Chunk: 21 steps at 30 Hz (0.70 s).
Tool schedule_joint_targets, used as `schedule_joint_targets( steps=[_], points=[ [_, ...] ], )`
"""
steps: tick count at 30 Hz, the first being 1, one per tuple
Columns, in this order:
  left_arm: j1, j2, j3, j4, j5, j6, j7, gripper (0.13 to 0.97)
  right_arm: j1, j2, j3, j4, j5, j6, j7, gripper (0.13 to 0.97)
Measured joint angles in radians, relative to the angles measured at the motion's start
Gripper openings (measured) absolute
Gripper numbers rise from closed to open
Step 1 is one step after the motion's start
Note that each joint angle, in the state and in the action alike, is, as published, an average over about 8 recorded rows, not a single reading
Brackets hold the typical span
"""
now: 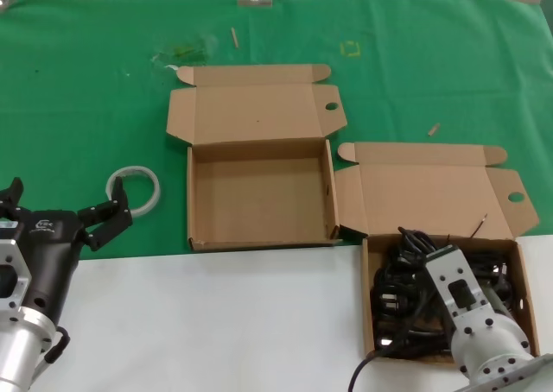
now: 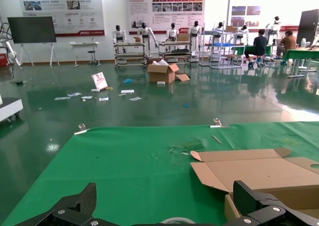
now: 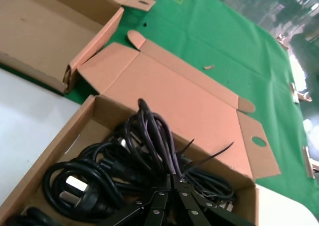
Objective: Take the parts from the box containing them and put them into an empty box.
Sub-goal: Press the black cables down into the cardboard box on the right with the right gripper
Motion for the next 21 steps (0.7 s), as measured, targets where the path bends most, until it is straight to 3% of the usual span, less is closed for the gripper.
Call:
schedule_joint_targets(
  steps=[6, 21],
  points=[
    [0.0, 0.0, 0.0, 0.0, 0.0, 0.0, 0.0, 0.965, -0.002, 0.0, 0.002, 0.046, 0.0, 0.021, -0.012, 0.147],
    [0.0, 0.0, 0.0, 0.0, 0.0, 0.0, 0.0, 0.965, -0.018, 0.0, -0.014, 0.166, 0.0, 0.094, -0.041, 0.139]
  ],
)
